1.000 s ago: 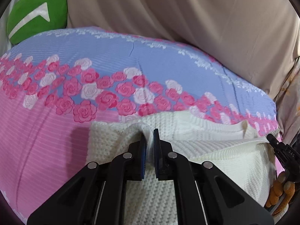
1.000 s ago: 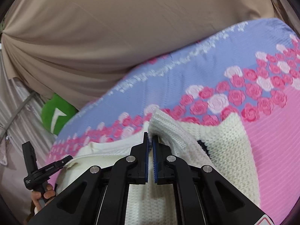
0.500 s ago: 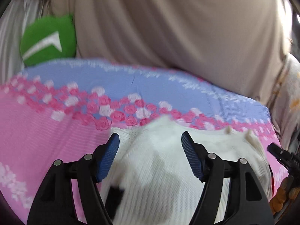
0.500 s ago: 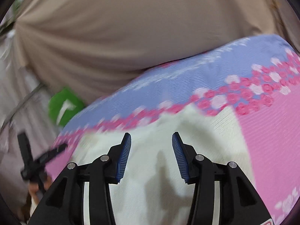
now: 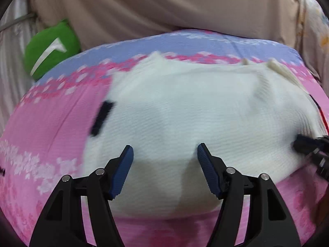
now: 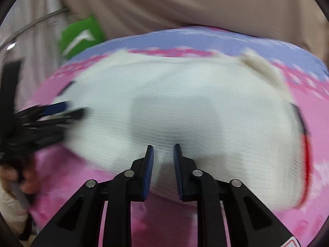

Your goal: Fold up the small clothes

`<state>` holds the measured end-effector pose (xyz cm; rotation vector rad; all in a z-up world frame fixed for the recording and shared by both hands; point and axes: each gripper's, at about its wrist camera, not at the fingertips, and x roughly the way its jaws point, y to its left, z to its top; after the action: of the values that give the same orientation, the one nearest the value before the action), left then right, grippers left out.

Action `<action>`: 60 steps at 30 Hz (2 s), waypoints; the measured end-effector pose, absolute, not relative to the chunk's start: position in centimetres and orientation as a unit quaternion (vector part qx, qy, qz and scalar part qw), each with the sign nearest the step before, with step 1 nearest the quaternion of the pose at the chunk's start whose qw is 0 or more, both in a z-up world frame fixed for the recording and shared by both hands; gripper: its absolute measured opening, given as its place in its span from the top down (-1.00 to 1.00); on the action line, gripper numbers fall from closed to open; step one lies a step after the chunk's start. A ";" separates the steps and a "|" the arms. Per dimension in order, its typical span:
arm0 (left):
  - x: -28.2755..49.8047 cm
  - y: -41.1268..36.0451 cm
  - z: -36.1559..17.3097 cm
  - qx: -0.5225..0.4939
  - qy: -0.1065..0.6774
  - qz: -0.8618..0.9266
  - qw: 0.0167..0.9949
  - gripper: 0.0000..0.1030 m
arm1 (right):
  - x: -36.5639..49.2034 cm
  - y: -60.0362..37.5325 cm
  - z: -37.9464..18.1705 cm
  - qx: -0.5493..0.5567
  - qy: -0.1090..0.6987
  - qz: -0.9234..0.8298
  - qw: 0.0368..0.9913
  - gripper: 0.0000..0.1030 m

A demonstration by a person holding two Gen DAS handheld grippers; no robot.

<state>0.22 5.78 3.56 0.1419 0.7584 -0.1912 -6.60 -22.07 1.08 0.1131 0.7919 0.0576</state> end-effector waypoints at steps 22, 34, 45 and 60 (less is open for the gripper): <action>9.7 8.1 9.1 -0.028 0.373 -0.120 0.920 -0.50 | -0.5 -31.1 8.3 0.127 0.307 -0.015 0.943 -0.03; 15.9 8.1 6.7 -0.039 0.391 -0.095 0.915 0.93 | 4.0 -32.2 7.7 0.163 0.294 0.059 0.940 0.84; 17.7 8.3 4.7 -0.025 0.393 -0.058 0.917 0.92 | 6.3 -37.0 4.1 0.160 0.365 -0.050 0.916 0.88; 3.5 3.1 9.1 0.014 0.334 -0.178 0.925 0.08 | -2.4 -18.3 5.4 0.085 0.356 0.175 0.914 0.54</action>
<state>3.47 3.10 9.06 0.0281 0.6857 -0.3658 -2.40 -18.27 5.44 0.1744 0.7327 0.3610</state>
